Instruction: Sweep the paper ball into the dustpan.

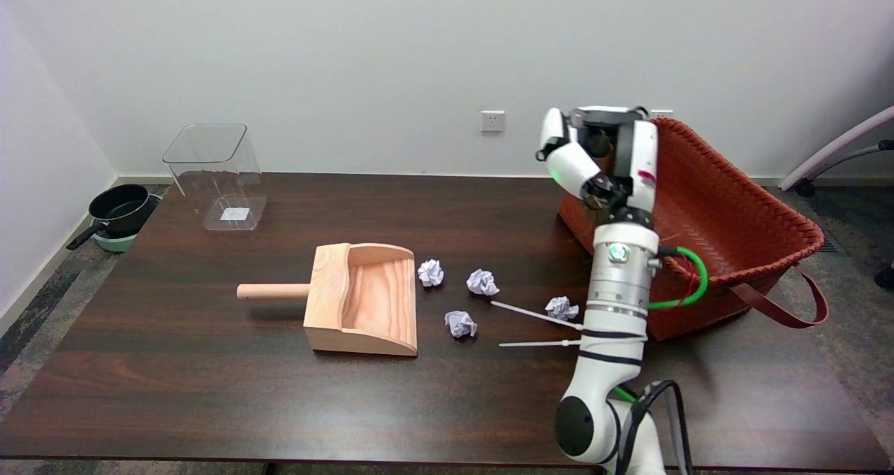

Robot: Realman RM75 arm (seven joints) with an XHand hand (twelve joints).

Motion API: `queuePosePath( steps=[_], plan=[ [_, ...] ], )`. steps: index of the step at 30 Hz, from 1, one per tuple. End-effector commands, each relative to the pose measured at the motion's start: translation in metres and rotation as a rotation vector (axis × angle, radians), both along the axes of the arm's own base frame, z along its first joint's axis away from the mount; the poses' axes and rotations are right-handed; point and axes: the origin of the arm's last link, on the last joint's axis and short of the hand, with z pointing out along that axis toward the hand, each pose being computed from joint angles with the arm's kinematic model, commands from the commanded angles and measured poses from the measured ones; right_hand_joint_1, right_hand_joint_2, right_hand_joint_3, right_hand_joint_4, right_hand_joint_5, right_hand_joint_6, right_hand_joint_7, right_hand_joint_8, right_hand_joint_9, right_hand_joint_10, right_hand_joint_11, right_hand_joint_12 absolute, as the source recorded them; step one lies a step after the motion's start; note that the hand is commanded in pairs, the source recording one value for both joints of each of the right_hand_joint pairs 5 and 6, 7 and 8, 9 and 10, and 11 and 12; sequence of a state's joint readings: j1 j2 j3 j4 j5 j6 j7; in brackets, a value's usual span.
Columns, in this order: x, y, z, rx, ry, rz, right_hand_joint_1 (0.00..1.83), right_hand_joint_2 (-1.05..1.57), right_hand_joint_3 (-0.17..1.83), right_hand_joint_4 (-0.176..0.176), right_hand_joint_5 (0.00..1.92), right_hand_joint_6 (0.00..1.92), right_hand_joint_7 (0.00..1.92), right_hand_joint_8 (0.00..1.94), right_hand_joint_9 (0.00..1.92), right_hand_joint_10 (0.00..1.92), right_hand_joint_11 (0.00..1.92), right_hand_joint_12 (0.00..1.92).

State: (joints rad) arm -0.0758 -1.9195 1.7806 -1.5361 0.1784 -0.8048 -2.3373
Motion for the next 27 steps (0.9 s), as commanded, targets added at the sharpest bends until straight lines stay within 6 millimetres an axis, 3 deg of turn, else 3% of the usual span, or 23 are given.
queuePosePath(
  steps=[1, 11, 20, 23, 27],
  plan=[
    [-0.067, 0.042, 0.02, -0.351, -0.213, 0.172, 1.09, 1.57, 1.6, 0.0, 1.92, 1.92, 1.92, 1.92, 1.92, 1.92, 1.89, 1.89],
    [-0.062, 0.05, 0.006, -0.377, -0.244, 0.26, 1.09, 1.57, 1.57, 0.0, 1.92, 1.92, 1.92, 1.92, 1.92, 1.92, 1.89, 1.89],
    [-0.041, 0.034, -0.025, -0.201, -0.306, 0.329, 1.08, 1.57, 1.55, 0.0, 1.92, 1.92, 1.92, 1.92, 1.92, 1.92, 1.88, 1.88],
    [-0.043, 0.028, -0.042, -0.105, -0.367, 0.323, 1.08, 1.57, 1.55, 0.0, 1.92, 1.92, 1.92, 1.92, 1.92, 1.92, 1.88, 1.88],
    [-0.063, 0.031, -0.052, -0.064, -0.387, 0.257, 1.08, 1.57, 1.57, 0.0, 1.92, 1.92, 1.92, 1.92, 1.92, 1.92, 1.89, 1.89]
  ],
)
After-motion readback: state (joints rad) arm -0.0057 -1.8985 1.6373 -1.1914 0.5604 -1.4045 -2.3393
